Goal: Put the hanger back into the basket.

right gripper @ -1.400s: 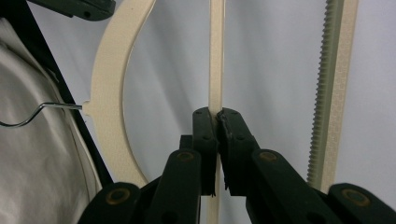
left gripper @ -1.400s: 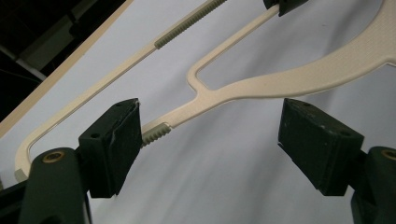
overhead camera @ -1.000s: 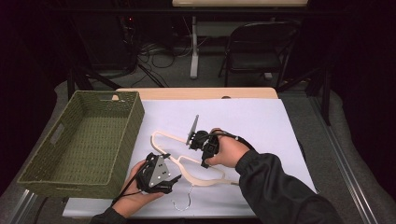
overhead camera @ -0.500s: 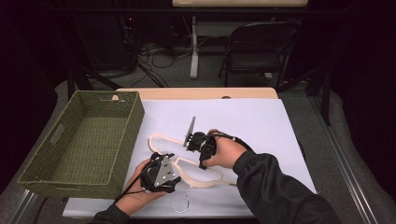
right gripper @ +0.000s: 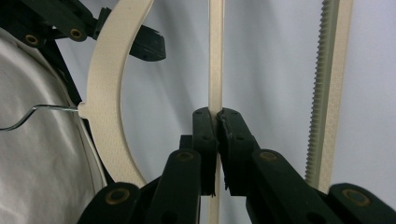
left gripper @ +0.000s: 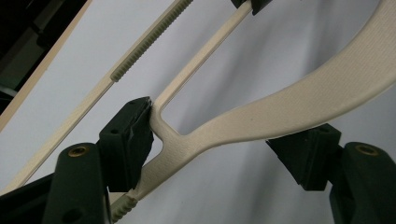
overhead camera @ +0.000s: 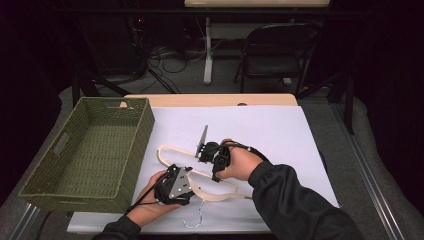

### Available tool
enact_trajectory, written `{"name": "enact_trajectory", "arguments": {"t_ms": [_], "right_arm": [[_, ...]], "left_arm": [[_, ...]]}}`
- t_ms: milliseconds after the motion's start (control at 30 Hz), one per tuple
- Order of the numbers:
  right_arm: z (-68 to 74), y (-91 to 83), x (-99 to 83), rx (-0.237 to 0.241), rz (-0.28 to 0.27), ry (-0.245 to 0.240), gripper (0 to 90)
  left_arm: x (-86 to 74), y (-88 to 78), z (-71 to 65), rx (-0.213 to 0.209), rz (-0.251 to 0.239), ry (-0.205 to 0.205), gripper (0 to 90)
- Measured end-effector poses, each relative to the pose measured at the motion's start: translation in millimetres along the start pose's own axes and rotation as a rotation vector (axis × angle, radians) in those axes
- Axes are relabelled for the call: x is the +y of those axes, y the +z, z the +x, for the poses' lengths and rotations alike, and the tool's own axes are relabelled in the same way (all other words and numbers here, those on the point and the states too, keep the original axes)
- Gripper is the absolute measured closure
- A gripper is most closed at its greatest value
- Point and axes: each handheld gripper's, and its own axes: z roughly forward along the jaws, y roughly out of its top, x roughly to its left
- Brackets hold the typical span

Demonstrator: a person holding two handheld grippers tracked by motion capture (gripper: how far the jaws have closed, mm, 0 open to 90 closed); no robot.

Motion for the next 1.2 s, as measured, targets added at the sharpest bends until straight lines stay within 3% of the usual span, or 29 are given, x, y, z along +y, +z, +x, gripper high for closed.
{"name": "enact_trajectory", "arguments": {"t_ms": [267,500,867,1200], "right_arm": [[0.7,-0.1,0.3,0.001,0.001,-0.001,85.6],[0.9,0.2,0.2,-0.01,0.005,-0.01,85.6],[1.6,0.7,0.6,-0.014,0.004,-0.015,85.7],[1.3,2.3,0.5,-0.019,0.006,-0.021,85.8]], "left_arm": [[-0.7,-2.6,2.3,0.011,-0.013,0.019,41.6],[-0.2,-1.3,3.6,0.021,0.011,0.04,49.7],[0.9,-2.0,8.5,0.01,0.025,0.039,71.8],[3.6,0.3,9.1,0.024,0.042,0.092,74.7]]}}
